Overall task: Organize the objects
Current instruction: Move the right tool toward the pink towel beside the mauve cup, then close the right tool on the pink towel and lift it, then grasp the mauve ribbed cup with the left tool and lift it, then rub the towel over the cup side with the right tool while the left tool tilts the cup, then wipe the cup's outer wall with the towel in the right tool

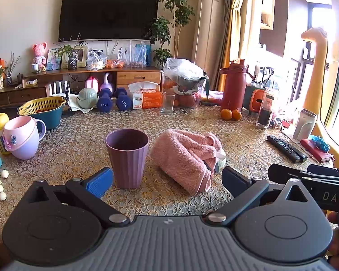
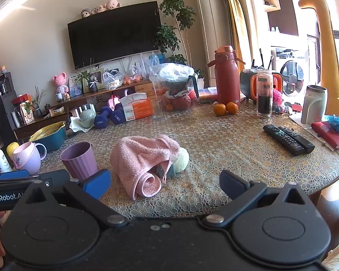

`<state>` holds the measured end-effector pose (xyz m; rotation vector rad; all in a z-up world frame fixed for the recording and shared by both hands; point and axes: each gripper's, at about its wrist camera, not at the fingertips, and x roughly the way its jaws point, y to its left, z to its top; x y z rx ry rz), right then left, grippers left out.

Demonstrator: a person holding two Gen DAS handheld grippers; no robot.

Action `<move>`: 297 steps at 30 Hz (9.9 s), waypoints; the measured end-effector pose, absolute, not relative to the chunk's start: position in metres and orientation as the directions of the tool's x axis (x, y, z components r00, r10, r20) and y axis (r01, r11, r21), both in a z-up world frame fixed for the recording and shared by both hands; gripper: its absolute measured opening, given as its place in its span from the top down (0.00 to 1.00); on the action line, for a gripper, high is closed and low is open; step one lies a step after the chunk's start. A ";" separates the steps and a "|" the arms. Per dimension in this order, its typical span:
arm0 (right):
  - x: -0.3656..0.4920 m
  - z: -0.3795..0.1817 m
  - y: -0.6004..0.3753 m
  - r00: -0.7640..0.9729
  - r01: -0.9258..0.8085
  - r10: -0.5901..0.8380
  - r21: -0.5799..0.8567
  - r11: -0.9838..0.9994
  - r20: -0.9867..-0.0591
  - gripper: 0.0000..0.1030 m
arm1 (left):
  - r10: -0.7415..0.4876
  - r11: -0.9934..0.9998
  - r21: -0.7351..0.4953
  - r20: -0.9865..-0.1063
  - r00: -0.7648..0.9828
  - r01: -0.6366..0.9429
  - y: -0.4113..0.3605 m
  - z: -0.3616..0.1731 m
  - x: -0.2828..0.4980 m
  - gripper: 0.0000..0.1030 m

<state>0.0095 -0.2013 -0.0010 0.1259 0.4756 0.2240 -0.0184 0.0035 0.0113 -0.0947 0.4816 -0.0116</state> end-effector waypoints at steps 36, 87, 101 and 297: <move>0.187 -0.041 -0.113 0.694 -0.564 0.404 -0.102 0.819 -0.596 0.09 | 0.066 0.998 0.033 -0.540 0.839 -0.057 0.056 -0.044 0.100 0.00; 0.240 -0.042 -0.118 0.203 -0.695 0.801 0.494 0.522 -0.563 0.76 | -0.016 0.987 0.126 -0.526 0.851 0.096 0.050 -0.051 0.121 0.28; 0.225 0.008 -0.137 0.304 -0.729 0.826 0.442 0.522 -0.474 0.75 | 0.018 0.948 0.281 -0.515 0.857 0.149 0.014 -0.051 0.124 0.28; 0.197 -0.013 -0.053 0.298 -0.939 0.476 -0.164 0.303 -0.827 0.76 | -0.254 0.953 -0.016 -0.592 0.765 0.304 0.023 -0.076 0.158 0.48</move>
